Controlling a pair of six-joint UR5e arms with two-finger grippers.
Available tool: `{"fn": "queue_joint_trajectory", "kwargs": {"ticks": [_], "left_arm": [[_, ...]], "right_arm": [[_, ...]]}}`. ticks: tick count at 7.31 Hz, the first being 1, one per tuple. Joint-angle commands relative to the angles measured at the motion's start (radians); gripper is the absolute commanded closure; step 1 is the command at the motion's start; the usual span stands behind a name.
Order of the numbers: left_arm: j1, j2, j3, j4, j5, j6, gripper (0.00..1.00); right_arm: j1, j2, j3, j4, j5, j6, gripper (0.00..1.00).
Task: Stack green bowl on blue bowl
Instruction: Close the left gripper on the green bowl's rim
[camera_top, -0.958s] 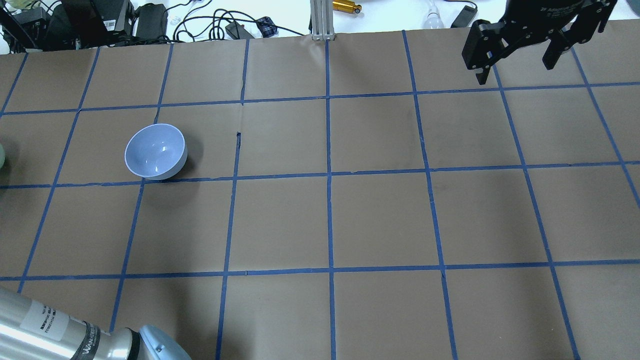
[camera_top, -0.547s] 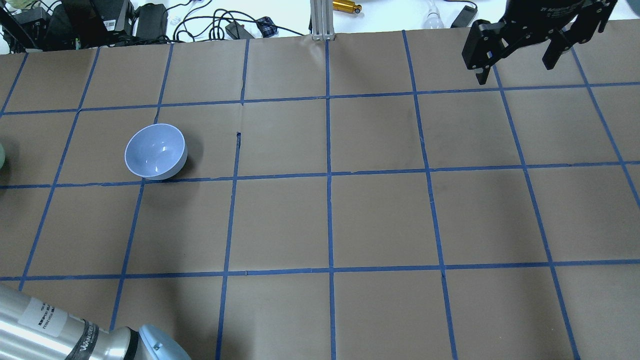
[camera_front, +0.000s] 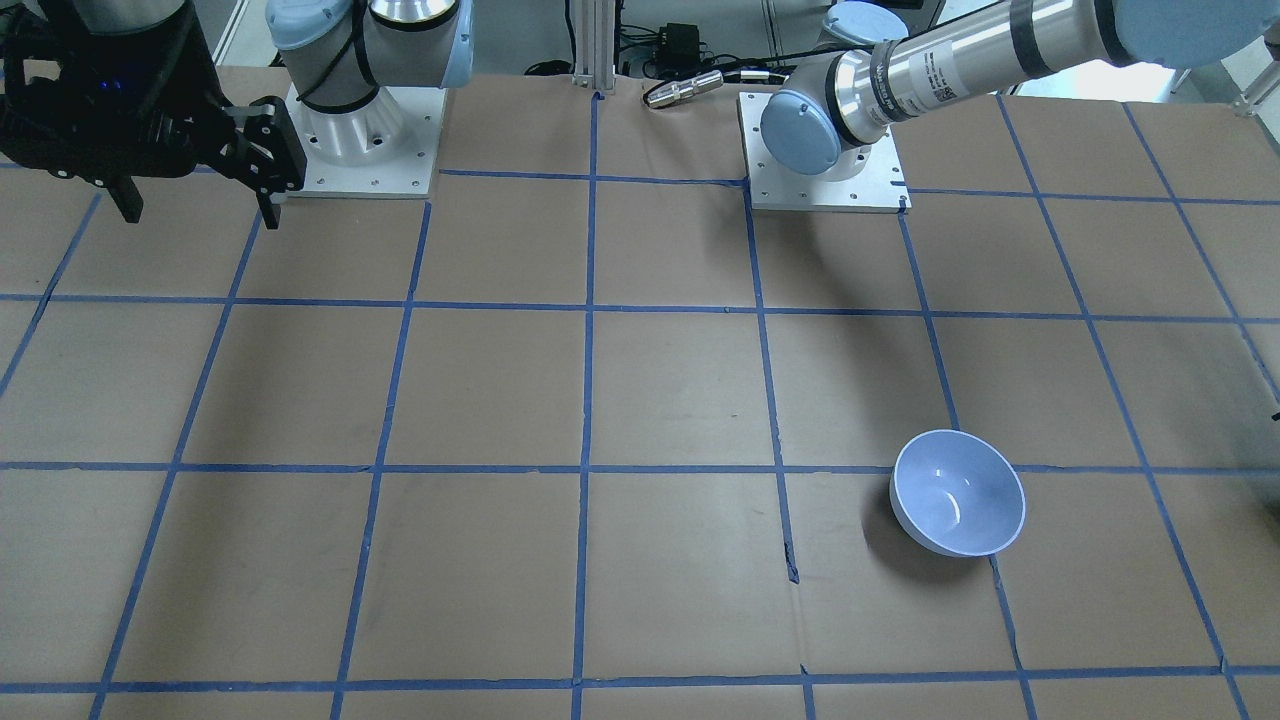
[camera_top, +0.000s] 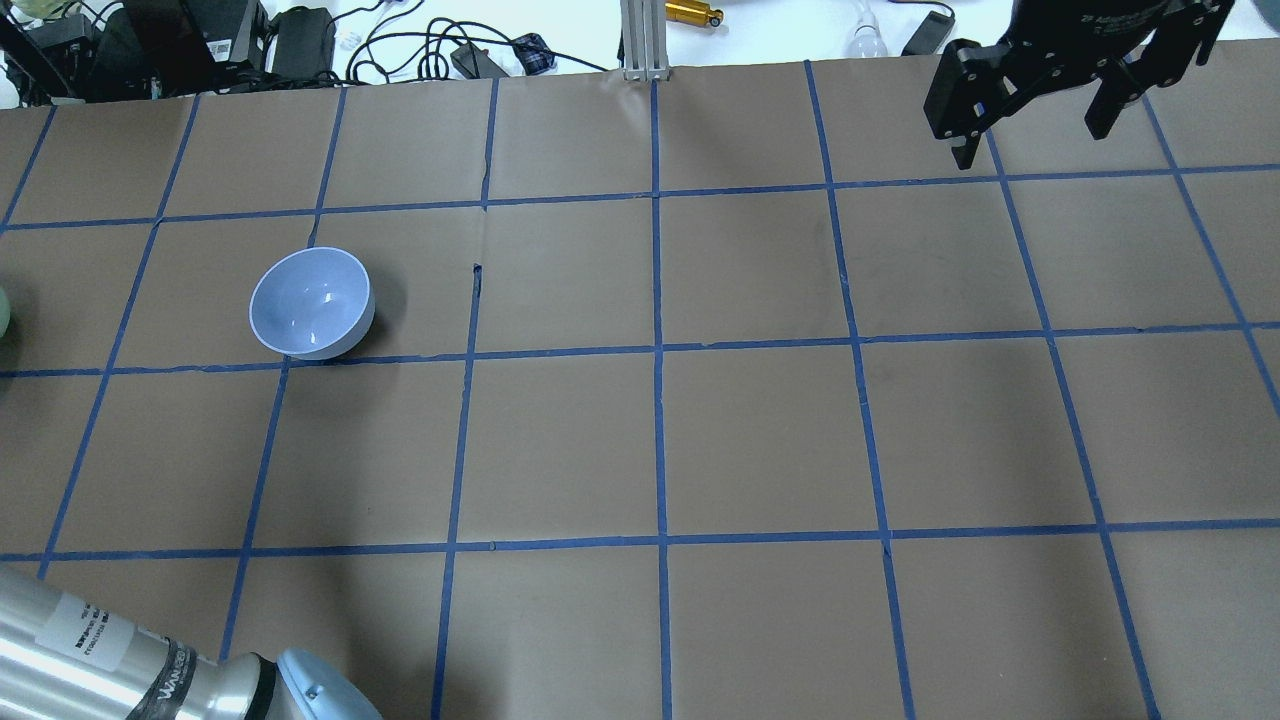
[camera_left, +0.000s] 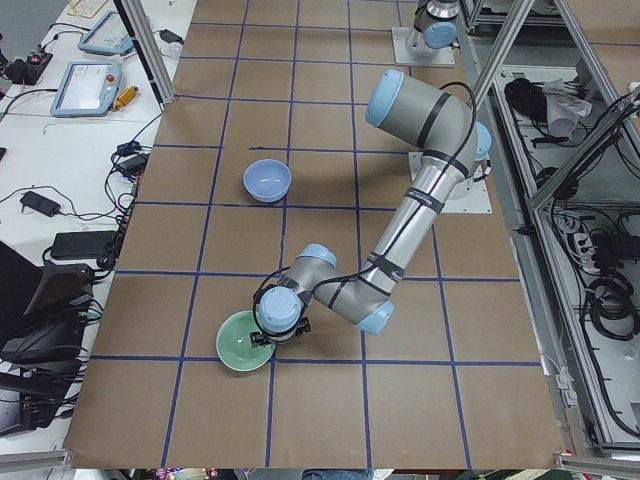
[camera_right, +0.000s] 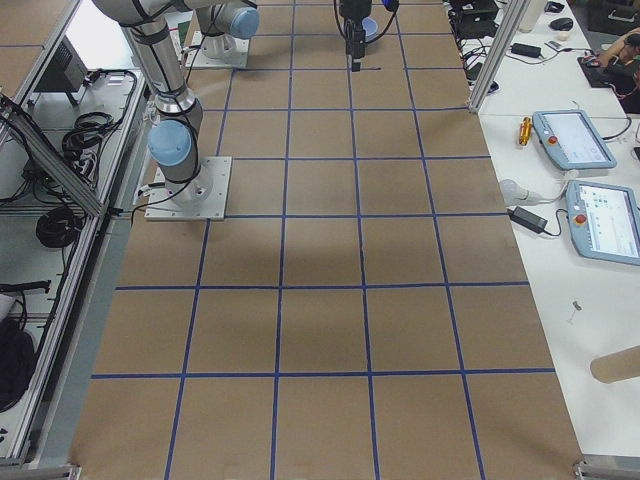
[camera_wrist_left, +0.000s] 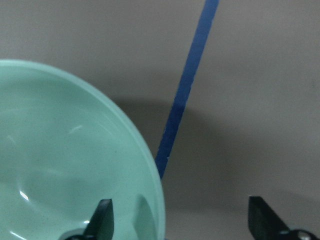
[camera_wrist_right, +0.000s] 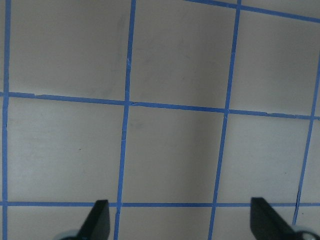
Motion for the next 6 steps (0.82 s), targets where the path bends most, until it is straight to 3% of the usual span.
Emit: {"fn": "queue_joint_trajectory", "kwargs": {"ticks": [1, 3, 5, 6], "left_arm": [[0.000, 0.000, 0.001, 0.001, -0.004, -0.003, 0.45], [0.000, 0.003, -0.001, 0.007, 0.001, -0.002, 0.81], [0.000, 0.006, -0.002, 0.007, 0.001, -0.002, 0.97], [0.000, 0.008, -0.004, 0.007, -0.002, -0.002, 1.00]], "right_arm": [[0.000, 0.000, 0.000, 0.000, 0.000, 0.000, 0.00], [0.000, 0.000, 0.000, 0.000, 0.000, 0.000, 0.00], [0.000, 0.000, 0.000, 0.000, 0.000, 0.000, 0.00], [0.000, 0.000, 0.000, 0.000, 0.000, 0.000, 0.00]]}}
